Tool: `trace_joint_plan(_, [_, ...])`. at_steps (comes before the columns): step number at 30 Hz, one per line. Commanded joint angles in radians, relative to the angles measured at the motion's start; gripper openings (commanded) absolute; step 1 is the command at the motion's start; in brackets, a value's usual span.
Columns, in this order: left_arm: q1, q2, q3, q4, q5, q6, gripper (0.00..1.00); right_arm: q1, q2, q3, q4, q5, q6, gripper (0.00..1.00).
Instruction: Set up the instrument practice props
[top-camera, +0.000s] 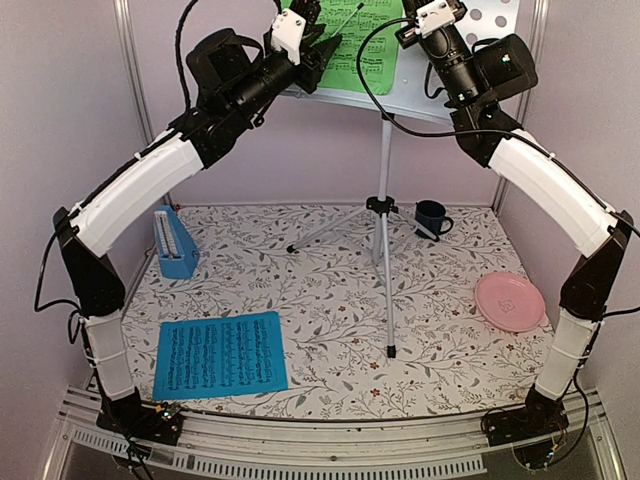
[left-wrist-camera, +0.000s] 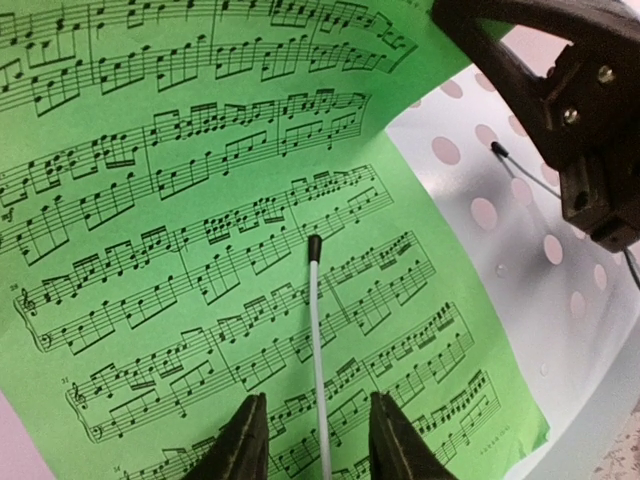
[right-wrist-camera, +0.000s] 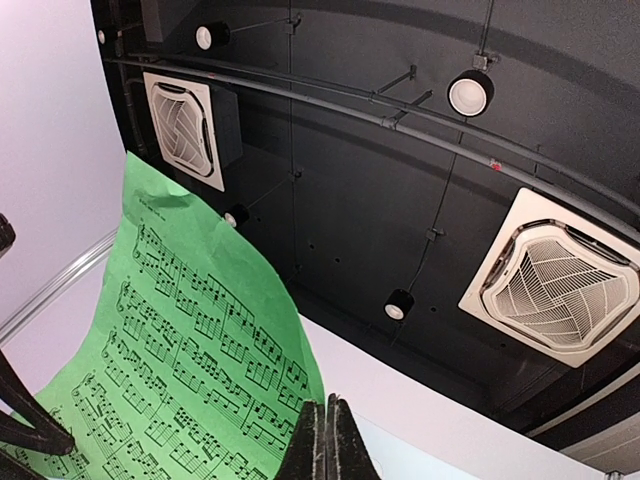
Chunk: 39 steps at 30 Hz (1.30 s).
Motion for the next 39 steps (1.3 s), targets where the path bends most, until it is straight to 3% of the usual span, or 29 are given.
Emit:
trace_joint_plan(1, [-0.009, 0.018, 0.026, -0.005, -0.006, 0.030, 0.31, -0.006, 0.013, 0.025, 0.025, 0.026, 0.015, 0.00])
trace_joint_plan(10, [-0.008, 0.021, 0.028, 0.028, -0.017, 0.030, 0.12, -0.005, 0.021, 0.031, 0.027, 0.033, 0.022, 0.00])
trace_joint_plan(13, [-0.008, 0.021, 0.027, 0.026, -0.017, 0.034, 0.11, -0.005, 0.023, 0.031, 0.028, 0.036, 0.021, 0.00])
trace_joint_plan(22, [-0.009, 0.024, 0.017, 0.029, -0.020, 0.050, 0.22, -0.006, 0.020, 0.031, 0.028, 0.033, 0.026, 0.00])
trace_joint_plan(27, [-0.007, 0.025, 0.015, 0.040, -0.025, 0.056, 0.22, -0.006, 0.018, 0.032, 0.028, 0.030, 0.025, 0.00])
trace_joint_plan(39, [-0.008, 0.022, 0.007, 0.054, -0.020, 0.058, 0.00, -0.006, 0.023, 0.032, 0.034, 0.019, 0.023, 0.00])
